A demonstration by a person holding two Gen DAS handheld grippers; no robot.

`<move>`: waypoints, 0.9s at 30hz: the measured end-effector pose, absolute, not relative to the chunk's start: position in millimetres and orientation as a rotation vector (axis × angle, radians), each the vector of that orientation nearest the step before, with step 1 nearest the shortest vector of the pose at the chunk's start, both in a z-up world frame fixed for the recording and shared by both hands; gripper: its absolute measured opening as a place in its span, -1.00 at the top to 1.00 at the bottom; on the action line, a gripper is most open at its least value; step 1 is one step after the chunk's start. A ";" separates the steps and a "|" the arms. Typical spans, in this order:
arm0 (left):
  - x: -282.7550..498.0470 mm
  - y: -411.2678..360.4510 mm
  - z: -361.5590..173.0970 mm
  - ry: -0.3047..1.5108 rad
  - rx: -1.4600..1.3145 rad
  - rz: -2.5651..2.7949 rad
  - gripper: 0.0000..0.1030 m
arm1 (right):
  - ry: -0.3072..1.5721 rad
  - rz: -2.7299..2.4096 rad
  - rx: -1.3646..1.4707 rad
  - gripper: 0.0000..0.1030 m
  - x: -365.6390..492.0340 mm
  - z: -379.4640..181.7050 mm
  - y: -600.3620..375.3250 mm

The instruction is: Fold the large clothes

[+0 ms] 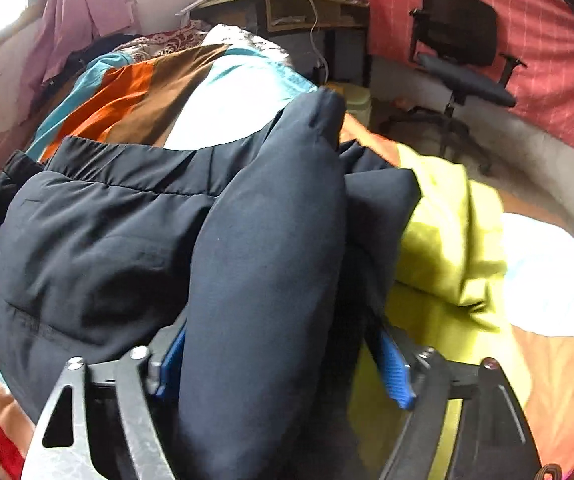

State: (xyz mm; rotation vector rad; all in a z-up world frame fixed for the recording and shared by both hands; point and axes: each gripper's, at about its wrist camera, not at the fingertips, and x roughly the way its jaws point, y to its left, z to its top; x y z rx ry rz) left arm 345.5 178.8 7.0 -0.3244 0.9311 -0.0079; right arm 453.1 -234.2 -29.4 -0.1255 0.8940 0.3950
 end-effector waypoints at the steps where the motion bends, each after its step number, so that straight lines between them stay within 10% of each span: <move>1: 343.1 178.8 9.2 0.927 -0.316 0.000 0.15 | 0.888 0.384 -0.131 -0.64 450.6 -27.6 -236.5; 7: 310.4 158.1 32.0 0.809 -0.195 0.058 -0.46 | 0.773 0.289 -0.248 -0.89 429.5 -8.7 -241.2; 27: 209.4 56.1 85.9 0.489 -0.119 -0.008 -0.68 | 0.555 0.398 -0.080 -1.00 313.8 61.1 -214.1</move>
